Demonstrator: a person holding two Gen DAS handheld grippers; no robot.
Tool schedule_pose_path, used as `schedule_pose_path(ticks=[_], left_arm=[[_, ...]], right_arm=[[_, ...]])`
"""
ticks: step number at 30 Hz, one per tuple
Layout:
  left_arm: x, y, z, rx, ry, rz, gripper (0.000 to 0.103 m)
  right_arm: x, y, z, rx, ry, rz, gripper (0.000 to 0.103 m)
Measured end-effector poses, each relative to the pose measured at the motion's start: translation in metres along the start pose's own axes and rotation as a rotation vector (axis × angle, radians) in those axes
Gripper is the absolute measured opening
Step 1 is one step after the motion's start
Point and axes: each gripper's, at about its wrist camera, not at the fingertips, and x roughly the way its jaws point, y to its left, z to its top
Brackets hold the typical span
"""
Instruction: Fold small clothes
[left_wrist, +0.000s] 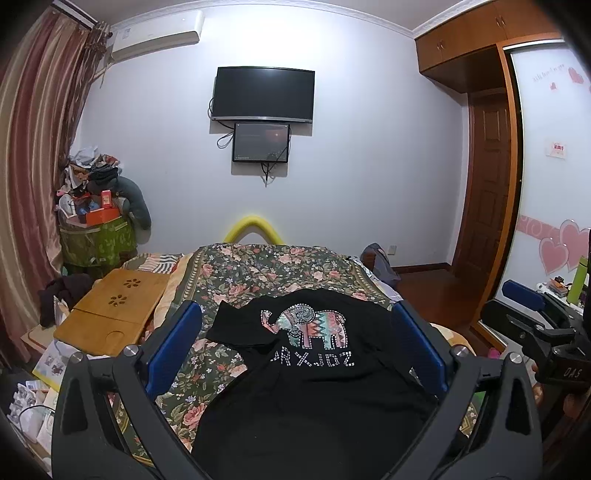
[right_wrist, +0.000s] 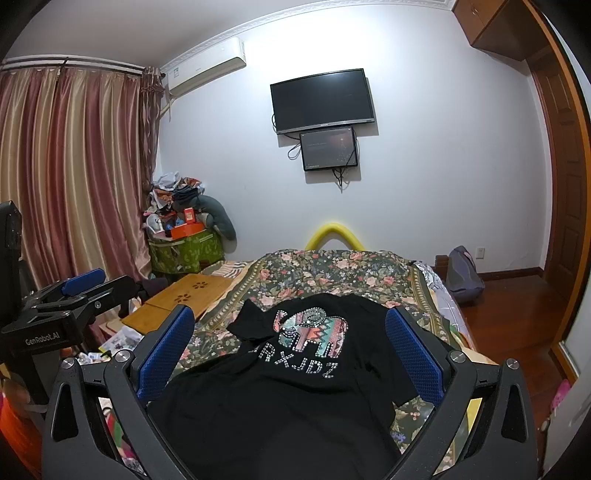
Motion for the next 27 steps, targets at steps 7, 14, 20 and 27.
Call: schedule_pose_path(ticks=[7, 14, 20, 27], left_arm=[[-0.0003, -0.0017, -0.0016, 0.009, -0.006, 0.001, 0.103], [0.0014, -0.0028, -0.0023, 0.008, -0.004, 0.008, 0.103], [0.0021, -0.0021, -0.0025, 0.010, -0.005, 0.009, 0.103], [0.0023, -0.0037, -0.0036, 0.026, -0.005, 0.015, 0.103]], right_arm=[[0.0000, 0.0007, 0.0000, 0.000, 0.000, 0.000, 0.103], [-0.0002, 0.0006, -0.0001, 0.001, 0.000, 0.001, 0.103], [-0.0004, -0.0001, -0.0001, 0.002, 0.000, 0.001, 0.103], [-0.0009, -0.0021, -0.0010, 0.002, -0.002, -0.001, 0.103]])
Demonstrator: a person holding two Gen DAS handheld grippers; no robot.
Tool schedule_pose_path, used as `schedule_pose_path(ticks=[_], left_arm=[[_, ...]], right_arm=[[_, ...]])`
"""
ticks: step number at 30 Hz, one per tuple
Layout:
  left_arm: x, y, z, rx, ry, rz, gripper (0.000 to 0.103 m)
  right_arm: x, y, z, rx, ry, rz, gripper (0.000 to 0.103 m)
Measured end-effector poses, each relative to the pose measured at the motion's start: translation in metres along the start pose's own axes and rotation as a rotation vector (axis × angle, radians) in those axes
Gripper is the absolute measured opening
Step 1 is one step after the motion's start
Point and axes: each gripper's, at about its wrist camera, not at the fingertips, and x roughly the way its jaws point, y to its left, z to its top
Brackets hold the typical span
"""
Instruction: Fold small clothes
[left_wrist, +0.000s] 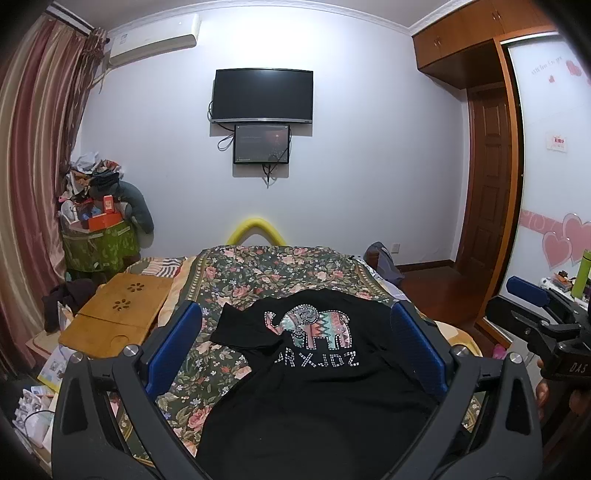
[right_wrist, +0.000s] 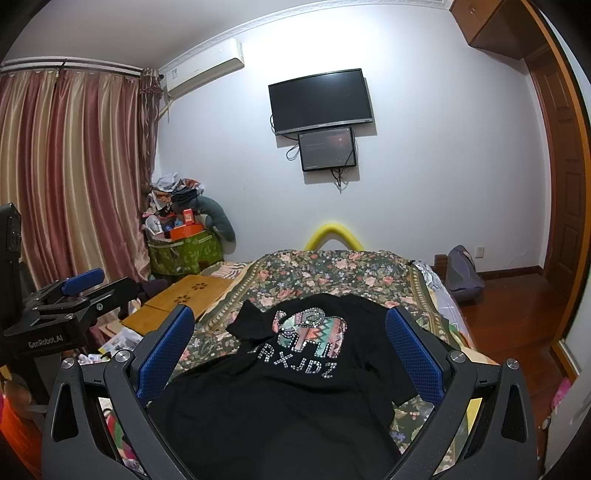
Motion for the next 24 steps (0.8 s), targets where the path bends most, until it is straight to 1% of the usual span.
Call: schedule_pose_path(ticks=[24], left_arm=[[0.0037, -0.0056, 0.0048, 0.009, 0.000, -0.006, 0.103]], right_arm=[[0.0016, -0.0028, -0.0031, 0.001, 0.006, -0.003, 0.103]])
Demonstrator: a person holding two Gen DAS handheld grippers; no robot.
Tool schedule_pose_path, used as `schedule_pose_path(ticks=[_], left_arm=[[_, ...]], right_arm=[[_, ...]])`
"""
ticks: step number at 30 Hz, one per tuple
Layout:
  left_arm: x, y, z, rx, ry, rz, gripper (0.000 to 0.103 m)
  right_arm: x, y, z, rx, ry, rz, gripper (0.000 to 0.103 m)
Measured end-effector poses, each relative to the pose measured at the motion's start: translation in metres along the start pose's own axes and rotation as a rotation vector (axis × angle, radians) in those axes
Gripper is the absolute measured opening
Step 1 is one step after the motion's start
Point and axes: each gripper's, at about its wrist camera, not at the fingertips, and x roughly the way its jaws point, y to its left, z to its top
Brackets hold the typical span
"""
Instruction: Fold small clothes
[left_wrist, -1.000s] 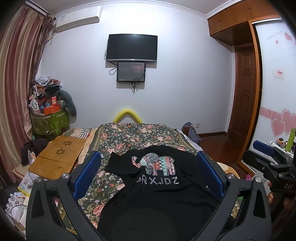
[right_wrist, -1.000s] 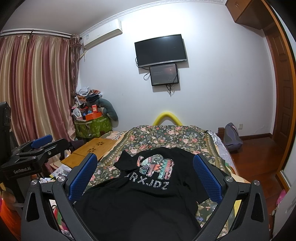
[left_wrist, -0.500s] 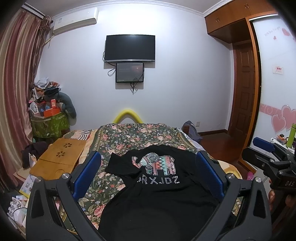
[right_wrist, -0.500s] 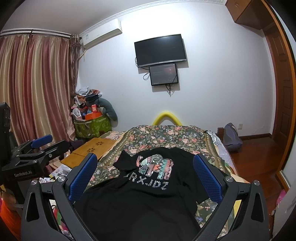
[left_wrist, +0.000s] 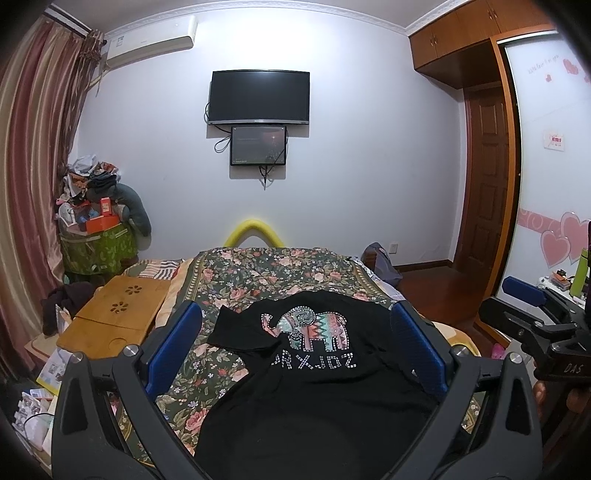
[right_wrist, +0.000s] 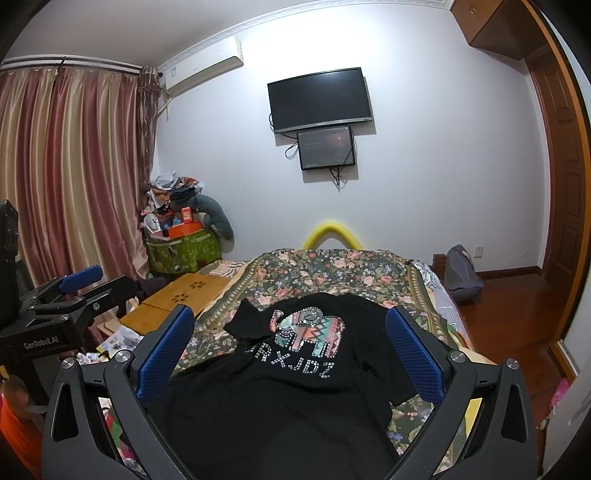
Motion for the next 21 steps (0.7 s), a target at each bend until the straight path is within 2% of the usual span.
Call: schedule_pose_path(ticks=[15, 21], left_arm=[[0.011, 0.008, -0.002, -0.017, 0.008, -0.004, 0.103], [0.033, 0.026, 0.003, -0.051, 0.007, 0.001, 0.103]], right_arm=[[0.014, -0.001, 0.000, -0.009, 0.026, -0.023, 0.103], [0.036, -0.005, 0.006, -0.041, 0.043, -0.031, 0.103]])
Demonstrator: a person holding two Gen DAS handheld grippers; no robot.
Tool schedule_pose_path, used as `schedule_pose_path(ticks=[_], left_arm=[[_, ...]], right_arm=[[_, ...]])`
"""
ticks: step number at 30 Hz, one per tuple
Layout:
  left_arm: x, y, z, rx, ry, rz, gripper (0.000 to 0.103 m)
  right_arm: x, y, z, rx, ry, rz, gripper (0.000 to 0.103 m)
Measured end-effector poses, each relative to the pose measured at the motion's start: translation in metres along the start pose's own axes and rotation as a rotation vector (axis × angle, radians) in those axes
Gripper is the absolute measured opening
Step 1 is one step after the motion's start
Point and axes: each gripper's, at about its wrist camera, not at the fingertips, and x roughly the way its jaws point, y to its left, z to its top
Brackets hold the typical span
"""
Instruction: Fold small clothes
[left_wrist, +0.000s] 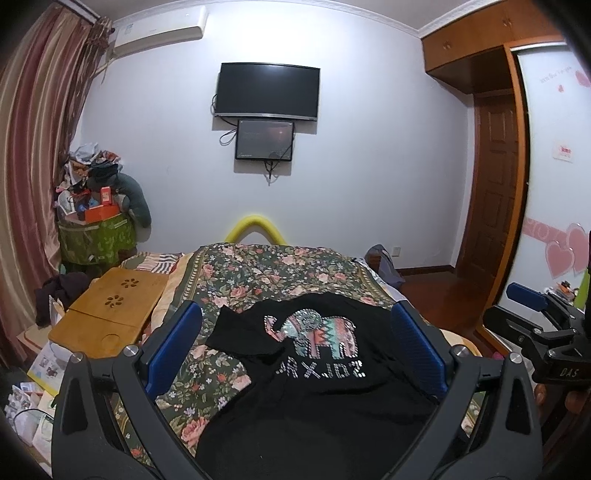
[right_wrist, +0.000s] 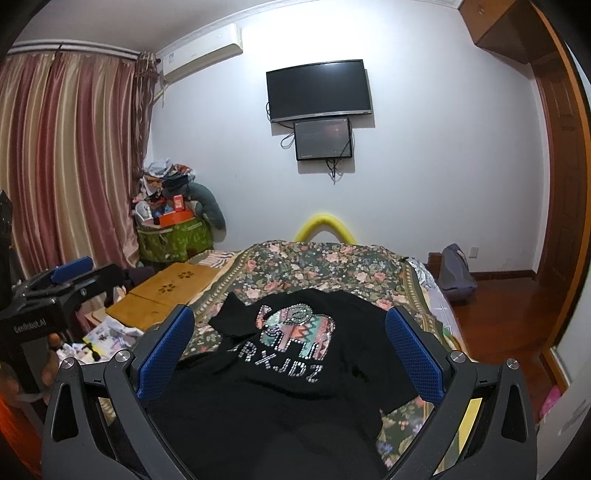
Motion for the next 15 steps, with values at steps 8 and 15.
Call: schedule_pose_path(ticks=[8, 15], left_arm=[[0.079, 0.037, 0.007, 0.024, 0.108, 0.075, 0.103], [0.171, 0.085, -0.014, 0.027, 0.219, 0.157, 0.103]], right_arm=[[0.061, -0.017, 0.016, -0.017, 0.064, 0.027, 0.103], [0.123, -0.037, 0.024, -0.021, 0.136, 0.002, 0.103]])
